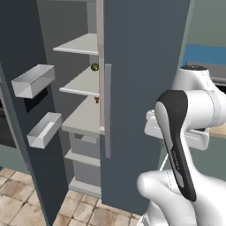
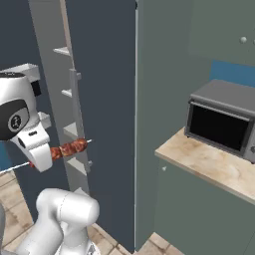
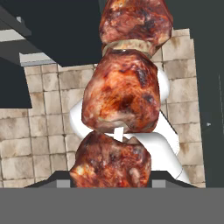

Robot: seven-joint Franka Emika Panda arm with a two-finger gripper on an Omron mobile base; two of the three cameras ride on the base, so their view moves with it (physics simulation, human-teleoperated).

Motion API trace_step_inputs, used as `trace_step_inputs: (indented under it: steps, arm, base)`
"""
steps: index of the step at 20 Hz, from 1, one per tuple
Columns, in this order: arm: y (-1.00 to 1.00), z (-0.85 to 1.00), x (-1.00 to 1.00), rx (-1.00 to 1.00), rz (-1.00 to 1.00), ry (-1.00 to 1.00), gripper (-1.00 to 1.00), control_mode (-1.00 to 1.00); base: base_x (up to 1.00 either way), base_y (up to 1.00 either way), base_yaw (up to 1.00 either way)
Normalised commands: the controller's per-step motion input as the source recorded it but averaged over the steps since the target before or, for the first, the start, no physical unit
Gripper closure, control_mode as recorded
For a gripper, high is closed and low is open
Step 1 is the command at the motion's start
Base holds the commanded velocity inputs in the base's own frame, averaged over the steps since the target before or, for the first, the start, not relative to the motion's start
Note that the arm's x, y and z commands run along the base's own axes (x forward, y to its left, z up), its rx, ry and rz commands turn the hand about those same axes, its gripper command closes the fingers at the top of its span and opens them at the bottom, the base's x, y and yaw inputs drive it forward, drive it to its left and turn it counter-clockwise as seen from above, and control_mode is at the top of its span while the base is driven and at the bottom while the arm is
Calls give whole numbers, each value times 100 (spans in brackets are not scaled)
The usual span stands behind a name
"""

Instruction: Store the kebab skewer in the freezer for long-term storage. Close the freezer door after placing the cooked food.

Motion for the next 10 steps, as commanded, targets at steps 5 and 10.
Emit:
trace_step_inputs:
  steps: [5, 10]
  arm:
    - [0, 0, 0, 0, 0, 0, 100, 100]
    - [0, 0, 0, 0, 0, 0, 100, 100]
  base:
    - [16, 18, 34]
    - [24, 34, 14]
